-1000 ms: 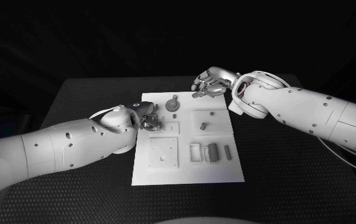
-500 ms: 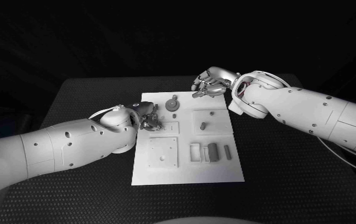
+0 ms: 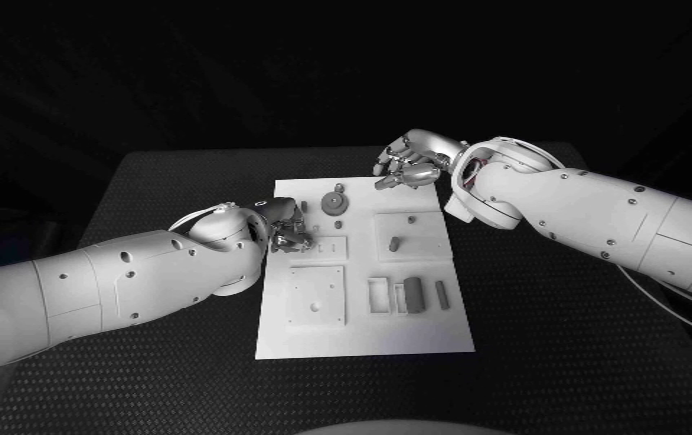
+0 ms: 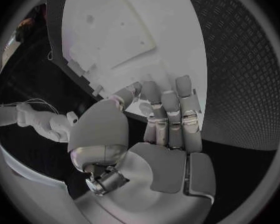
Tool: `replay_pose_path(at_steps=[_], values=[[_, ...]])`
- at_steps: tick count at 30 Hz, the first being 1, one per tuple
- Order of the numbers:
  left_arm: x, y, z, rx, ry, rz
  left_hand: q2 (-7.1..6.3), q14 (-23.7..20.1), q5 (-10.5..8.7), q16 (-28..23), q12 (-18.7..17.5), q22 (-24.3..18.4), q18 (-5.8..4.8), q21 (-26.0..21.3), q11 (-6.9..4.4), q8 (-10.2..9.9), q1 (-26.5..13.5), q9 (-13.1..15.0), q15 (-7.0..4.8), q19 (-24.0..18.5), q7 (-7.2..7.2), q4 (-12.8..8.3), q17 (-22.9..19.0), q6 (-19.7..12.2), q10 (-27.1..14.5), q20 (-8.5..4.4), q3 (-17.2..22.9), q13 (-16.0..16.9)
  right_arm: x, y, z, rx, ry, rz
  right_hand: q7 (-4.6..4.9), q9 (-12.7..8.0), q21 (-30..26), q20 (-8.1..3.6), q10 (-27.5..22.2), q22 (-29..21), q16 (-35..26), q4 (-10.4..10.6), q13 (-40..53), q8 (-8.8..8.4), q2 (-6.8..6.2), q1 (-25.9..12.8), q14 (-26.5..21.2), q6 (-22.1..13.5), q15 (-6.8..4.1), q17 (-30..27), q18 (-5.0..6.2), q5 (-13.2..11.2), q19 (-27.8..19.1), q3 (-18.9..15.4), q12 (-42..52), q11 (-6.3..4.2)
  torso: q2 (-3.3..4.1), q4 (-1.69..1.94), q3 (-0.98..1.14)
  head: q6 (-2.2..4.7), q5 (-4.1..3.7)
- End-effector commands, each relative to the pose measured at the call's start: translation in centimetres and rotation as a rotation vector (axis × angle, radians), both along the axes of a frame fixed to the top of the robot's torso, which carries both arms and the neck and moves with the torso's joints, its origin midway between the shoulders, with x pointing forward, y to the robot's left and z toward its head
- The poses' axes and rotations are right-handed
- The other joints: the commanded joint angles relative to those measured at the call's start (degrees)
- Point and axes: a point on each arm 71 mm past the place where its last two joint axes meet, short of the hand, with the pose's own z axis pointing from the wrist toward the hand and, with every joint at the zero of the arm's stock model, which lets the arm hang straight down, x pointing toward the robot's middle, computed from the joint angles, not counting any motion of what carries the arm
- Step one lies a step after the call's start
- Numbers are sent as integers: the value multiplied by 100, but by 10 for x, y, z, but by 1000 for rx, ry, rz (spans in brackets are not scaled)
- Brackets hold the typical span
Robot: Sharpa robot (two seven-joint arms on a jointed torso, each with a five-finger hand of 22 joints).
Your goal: Assemble the parts on the task board
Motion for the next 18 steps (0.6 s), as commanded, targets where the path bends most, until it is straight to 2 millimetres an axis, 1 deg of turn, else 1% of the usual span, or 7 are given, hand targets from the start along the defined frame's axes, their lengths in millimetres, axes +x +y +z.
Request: replay_pose_path(at_steps=[1, 4, 8, 10, 14, 17, 18], values=[[-4, -2, -7, -16, 67, -7, -26, -40, 19, 3, 6, 34, -84, -30, 148, -45, -72, -17, -5, 10, 126, 16, -12, 232, -234, 39, -26, -12, 0, 1, -1, -3, 10, 10, 139, 10, -29, 10, 9, 76, -28, 31, -8, -27, 2, -51, -49, 85, -11, -6, 66, 21, -26, 4, -22, 32, -1, 2, -1, -2, 0], [-3, 0, -8, -24, 74, 0, -48, -42, 19, 2, 4, 37, -83, -37, 149, -60, -89, -23, -4, 9, 127, 24, -17, 237, -235, 38, -25, -16, 0, 2, -1, -3, 10, 10, 139, 10, -29, 10, 9, 77, -28, 32, -8, -28, 2, -51, -49, 84, -10, -7, 66, 21, -26, 4, -22, 32, -5, -2, 0, -6, 8], [-2, 2, -9, -55, 93, 22, 31, -42, 30, 3, 3, 46, -84, -48, 147, -81, -65, -30, -5, 14, 125, 3, -27, 258, -235, 33, 9, -20, 0, 2, -1, -5, 12, 10, 139, 10, -30, 9, 8, 77, -28, 32, -8, -28, 1, -51, -49, 84, -10, -7, 66, 21, -26, 4, -22, 32, -5, -5, 6, -1, 7], [-2, 2, -9, -70, 98, 28, 181, -39, 50, 11, 10, 59, -84, -55, 144, -96, -31, -32, -6, 18, 122, -52, -32, 285, -230, 33, 31, -20, 0, 1, -1, -5, 12, 9, 139, 11, -30, 9, 8, 77, -28, 32, -8, -29, 1, -51, -49, 84, -10, -7, 66, 21, -26, 4, -22, 32, -2, -5, 7, -2, 3], [-3, 2, -8, -83, 95, 21, 536, -26, 71, 41, 37, 94, -84, -61, 134, -129, 54, -40, -3, 31, 109, -292, -39, 368, -200, 35, 62, -9, 1, 0, -2, -7, 13, 5, 139, 11, -30, 9, 8, 77, -28, 31, -8, -30, -1, -50, -49, 83, -10, -7, 66, 21, -26, 5, -22, 32, -1, -7, 4, -2, -2], [-4, 2, -8, -95, 102, 23, 591, -11, 73, 43, 35, 104, -84, -66, 131, -174, 42, -86, 4, 41, 106, -416, -54, 414, -177, 38, 63, -3, 1, 0, -2, -7, 13, 3, 139, 11, -30, 9, 8, 77, -28, 31, -8, -30, -1, -49, -49, 83, -10, -7, 66, 21, -27, 5, -22, 32, 1, -9, 4, -2, -4], [-5, 2, -9, -114, 122, 33, 638, -3, 77, 45, 33, 107, -84, -67, 129, -189, 40, -104, 5, 49, 102, -466, -60, 439, -168, 38, 73, 2, 1, -1, -2, -8, 13, 2, 139, 11, -31, 9, 8, 77, -28, 30, -8, -30, -1, -48, -49, 83, -10, -7, 66, 21, -27, 5, -22, 32, 2, -10, 4, -3, -5]])
